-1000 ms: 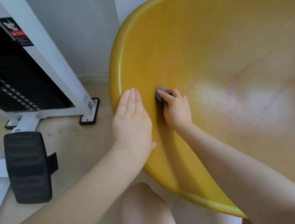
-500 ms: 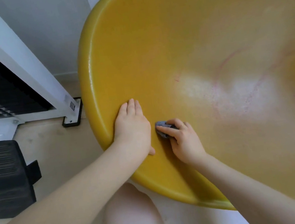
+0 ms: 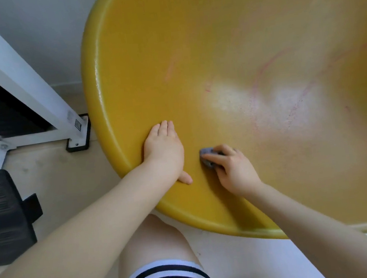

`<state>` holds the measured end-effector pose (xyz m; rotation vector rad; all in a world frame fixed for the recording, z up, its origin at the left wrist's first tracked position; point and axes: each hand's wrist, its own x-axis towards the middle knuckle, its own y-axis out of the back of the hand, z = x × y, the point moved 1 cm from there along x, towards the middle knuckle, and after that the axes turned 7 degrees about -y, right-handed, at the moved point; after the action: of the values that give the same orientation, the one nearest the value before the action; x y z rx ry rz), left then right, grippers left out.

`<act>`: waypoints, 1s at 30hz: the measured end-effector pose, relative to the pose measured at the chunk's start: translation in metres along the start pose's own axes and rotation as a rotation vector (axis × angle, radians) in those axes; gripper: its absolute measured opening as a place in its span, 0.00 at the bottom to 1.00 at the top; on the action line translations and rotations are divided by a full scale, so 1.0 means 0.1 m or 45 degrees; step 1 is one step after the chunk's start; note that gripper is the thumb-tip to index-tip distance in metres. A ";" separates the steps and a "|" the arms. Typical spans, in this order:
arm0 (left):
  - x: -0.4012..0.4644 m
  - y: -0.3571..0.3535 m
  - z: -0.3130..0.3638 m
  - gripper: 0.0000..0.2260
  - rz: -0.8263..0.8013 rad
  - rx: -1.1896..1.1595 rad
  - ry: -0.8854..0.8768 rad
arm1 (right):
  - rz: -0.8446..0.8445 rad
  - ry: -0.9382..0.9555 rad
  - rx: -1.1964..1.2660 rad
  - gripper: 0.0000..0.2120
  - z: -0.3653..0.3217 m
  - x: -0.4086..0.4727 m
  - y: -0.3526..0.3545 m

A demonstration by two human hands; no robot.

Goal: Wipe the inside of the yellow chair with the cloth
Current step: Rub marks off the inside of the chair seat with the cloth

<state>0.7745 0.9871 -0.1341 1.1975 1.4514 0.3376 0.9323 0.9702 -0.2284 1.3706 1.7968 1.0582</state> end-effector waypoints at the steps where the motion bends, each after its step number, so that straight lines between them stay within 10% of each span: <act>1: 0.02 0.01 0.01 0.56 -0.007 0.005 -0.011 | -0.038 0.021 0.000 0.20 0.02 -0.14 0.01; 16: 0.21 -0.09 0.16 0.58 0.023 -0.064 0.092 | 0.084 -0.167 -0.212 0.22 0.27 1.35 0.10; 30: 0.44 -0.03 0.44 0.61 0.040 -0.199 0.214 | 0.067 0.275 -0.037 0.23 0.45 0.46 -0.02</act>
<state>0.8195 1.0026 -0.1744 1.0868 1.5212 0.5751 0.9582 1.0243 -0.2521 1.3354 1.8978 1.2978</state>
